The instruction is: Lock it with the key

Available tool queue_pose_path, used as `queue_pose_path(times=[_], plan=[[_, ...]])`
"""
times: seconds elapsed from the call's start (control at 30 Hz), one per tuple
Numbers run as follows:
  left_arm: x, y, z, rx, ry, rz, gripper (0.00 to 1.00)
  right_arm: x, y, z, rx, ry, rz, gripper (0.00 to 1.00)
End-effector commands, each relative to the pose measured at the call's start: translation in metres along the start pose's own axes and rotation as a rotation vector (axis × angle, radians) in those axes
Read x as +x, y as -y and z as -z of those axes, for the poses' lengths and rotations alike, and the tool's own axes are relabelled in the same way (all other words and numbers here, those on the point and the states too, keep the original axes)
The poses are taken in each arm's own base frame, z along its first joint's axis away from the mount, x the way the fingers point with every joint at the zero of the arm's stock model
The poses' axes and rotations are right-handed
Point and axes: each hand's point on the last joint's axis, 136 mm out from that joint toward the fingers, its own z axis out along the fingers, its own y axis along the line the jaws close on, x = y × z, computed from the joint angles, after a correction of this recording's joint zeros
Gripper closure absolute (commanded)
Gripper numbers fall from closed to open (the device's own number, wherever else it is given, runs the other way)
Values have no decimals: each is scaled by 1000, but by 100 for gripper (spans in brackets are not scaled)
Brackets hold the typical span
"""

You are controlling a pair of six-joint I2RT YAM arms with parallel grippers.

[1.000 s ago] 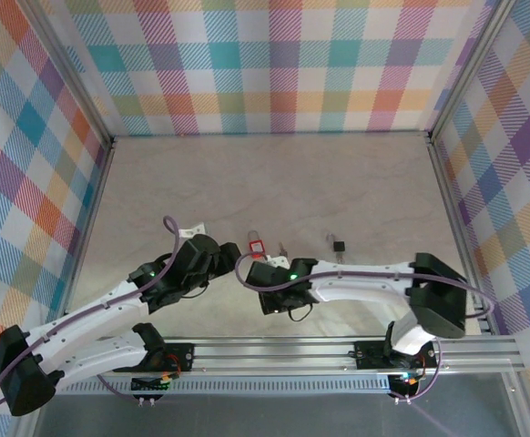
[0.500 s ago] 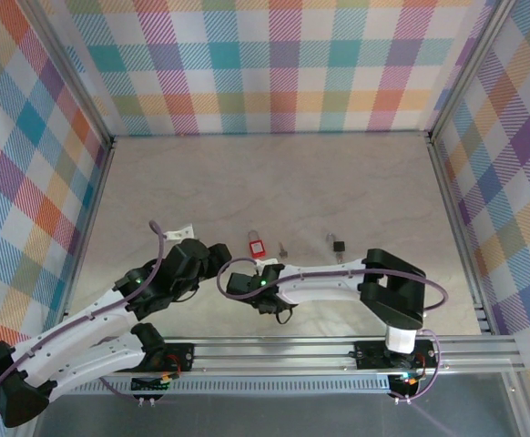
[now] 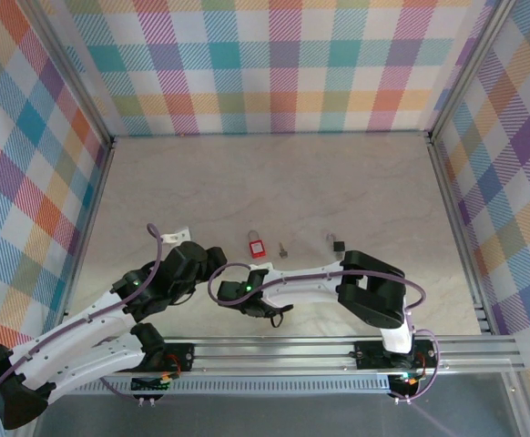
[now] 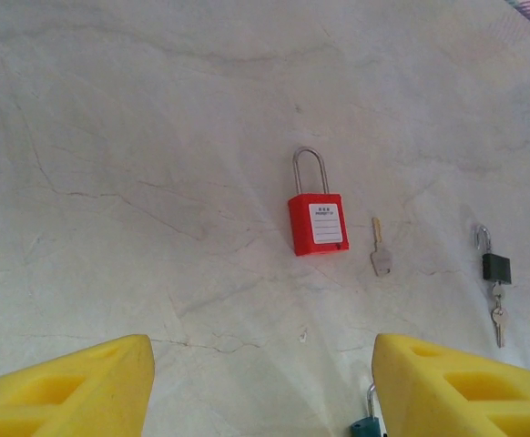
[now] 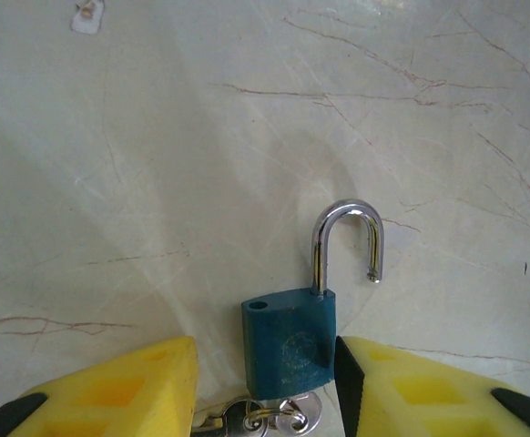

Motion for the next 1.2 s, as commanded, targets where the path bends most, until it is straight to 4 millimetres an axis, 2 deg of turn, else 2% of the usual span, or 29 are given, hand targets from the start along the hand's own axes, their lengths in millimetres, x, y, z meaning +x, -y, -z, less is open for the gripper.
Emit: queue_pose_path(times=[0.0, 0.2, 0.4, 0.77, 1.0, 1.17], plan=[[1, 1, 3, 18, 8, -16, 35, 6, 16, -4, 90, -9, 9, 55], [1, 2, 2, 16, 7, -21, 35, 6, 19, -8, 115, -20, 23, 60], [1, -1, 3, 13, 10, -18, 35, 18, 22, -20, 110, -67, 11, 64], [0, 0, 4, 13, 13, -22, 35, 25, 28, -34, 75, -110, 17, 75], [-1, 0, 4, 12, 16, -21, 34, 20, 26, -26, 35, -97, 27, 82], [-3, 1, 5, 11, 20, -20, 34, 17, 28, -19, 24, -82, 14, 82]])
